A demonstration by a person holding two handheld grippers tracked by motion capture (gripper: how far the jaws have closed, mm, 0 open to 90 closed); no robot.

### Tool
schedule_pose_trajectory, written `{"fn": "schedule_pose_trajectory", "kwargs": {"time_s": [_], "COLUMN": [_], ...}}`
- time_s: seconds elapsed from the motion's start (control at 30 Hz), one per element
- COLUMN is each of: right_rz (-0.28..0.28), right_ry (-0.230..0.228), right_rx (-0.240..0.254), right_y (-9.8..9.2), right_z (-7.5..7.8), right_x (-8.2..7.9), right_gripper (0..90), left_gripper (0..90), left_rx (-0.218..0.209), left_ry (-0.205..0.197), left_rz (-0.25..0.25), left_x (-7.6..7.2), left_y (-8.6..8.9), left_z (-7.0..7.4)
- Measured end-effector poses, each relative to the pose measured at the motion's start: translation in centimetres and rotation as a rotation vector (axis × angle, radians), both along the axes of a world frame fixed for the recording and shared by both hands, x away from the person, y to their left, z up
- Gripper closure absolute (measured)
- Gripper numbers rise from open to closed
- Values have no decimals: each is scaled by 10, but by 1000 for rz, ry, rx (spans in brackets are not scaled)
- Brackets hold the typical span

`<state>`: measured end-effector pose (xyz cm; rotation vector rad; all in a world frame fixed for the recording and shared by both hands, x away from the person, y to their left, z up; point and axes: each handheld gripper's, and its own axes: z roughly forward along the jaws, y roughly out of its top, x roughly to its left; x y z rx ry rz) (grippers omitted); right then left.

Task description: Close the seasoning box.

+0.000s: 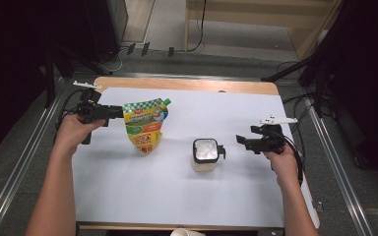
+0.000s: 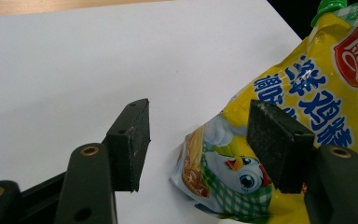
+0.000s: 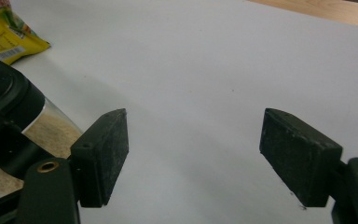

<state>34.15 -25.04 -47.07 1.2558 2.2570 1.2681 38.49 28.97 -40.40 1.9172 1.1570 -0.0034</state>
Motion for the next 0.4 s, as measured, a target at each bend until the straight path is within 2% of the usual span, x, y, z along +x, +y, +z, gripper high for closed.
{"fn": "schedule_pose_trajectory", "kwargs": {"time_s": [0.23, 0.4], "right_rz": [-13, -9], "right_ry": [15, 22], "right_rx": [-10, -17], "right_y": [-3, -2], "right_z": [-5, -6], "right_x": [1, 2], "right_gripper": [246, 246], "left_gripper": [377, 356], "left_rx": [-13, -24], "left_ry": [7, -12], "left_rz": [12, 25], "left_x": [1, 1], "left_y": [1, 5], "left_z": [-1, -3]}}
